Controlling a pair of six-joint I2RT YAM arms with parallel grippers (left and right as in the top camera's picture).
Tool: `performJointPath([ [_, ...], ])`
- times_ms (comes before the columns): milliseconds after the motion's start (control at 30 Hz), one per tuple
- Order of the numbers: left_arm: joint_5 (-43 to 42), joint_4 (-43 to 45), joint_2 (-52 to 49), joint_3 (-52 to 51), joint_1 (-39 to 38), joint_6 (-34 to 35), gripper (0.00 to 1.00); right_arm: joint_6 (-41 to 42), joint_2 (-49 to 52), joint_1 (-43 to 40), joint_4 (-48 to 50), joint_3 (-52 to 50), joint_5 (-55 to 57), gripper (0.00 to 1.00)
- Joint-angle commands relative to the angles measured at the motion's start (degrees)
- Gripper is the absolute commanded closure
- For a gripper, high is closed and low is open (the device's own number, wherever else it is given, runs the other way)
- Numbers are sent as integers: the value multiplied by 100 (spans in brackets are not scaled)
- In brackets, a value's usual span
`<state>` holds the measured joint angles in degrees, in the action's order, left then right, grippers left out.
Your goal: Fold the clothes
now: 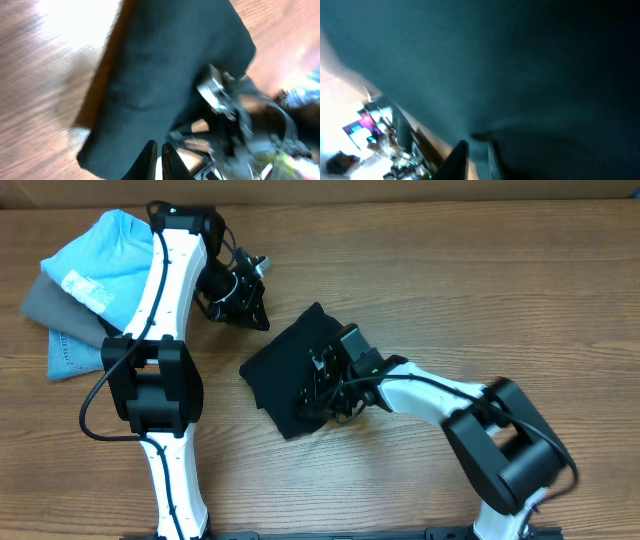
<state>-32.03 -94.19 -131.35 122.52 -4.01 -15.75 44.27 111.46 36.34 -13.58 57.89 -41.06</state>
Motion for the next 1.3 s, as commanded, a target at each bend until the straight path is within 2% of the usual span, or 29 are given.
performJointPath([
  [0,-337,-208,120,-44,9,-745,93,1309,160,-282,-415,22,321,92],
  [100,-293,-267,120,-55,9,-870,93,1615,157,-623,-992,22,579,93],
  [333,-575,-267,120,-210,-131,-1034,93,1248,129,-890,-1187,26,535,92],
  [433,-828,-227,120,-254,-302,-1366,93,1147,7,-914,-1351,28,538,92],
  [533,-837,79,120,-275,-507,-1390,90,922,-181,-916,-1633,31,608,92],
  [633,-763,501,120,-466,-756,-1425,92,887,-341,-914,-1943,31,699,92],
  [800,-485,1193,120,-1364,-1279,-1598,96,774,-411,-916,-2020,31,748,92],
  [867,-92,1541,120,-1803,-1410,-1388,96,774,-411,-916,-2107,31,807,92],
  [933,588,2057,120,-2238,-1440,-529,96,774,-411,-916,-2192,31,802,92],
  [1000,920,2474,120,-2579,-1390,13,96,776,-411,-916,-2277,31,804,92],
  [1167,946,3112,120,-2999,-1093,313,96,776,-411,-966,-2487,31,782,93],
  [1267,468,2999,131,-2924,-911,271,96,772,-411,-1023,-2520,31,761,93],
])
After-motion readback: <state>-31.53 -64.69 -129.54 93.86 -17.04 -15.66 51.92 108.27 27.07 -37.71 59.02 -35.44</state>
